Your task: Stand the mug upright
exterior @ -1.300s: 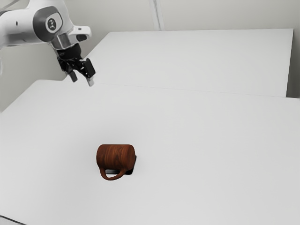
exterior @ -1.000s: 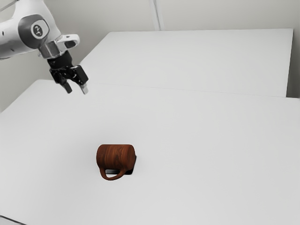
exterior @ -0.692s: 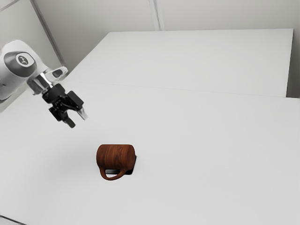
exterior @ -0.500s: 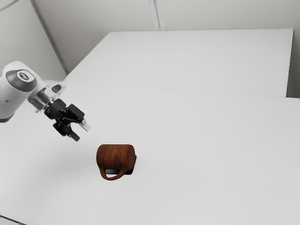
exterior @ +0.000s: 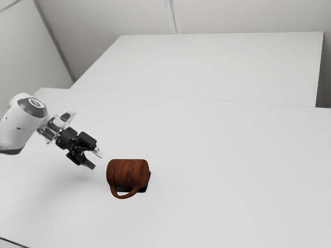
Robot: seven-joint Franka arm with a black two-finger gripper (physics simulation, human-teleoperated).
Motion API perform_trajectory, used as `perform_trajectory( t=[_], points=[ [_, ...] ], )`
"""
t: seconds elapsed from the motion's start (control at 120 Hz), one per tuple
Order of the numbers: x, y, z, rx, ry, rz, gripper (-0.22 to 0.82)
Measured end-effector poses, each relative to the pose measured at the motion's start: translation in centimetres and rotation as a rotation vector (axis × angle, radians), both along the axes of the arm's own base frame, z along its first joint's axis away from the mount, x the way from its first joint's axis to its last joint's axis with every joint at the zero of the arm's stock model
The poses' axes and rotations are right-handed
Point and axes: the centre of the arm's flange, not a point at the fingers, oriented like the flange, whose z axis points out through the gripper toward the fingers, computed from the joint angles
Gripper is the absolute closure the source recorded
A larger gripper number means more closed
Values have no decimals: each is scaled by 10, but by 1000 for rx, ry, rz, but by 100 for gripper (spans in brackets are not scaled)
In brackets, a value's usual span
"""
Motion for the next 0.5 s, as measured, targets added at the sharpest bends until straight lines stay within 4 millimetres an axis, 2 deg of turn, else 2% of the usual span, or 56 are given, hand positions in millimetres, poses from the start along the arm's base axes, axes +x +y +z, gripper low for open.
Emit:
perform_trajectory(
  t=[0.242, 0.5],
  points=[
    [5, -38, -15, -47, -33, -52, 2],
    [11, -47, -24, -75, -59, -43, 3]
  ],
)
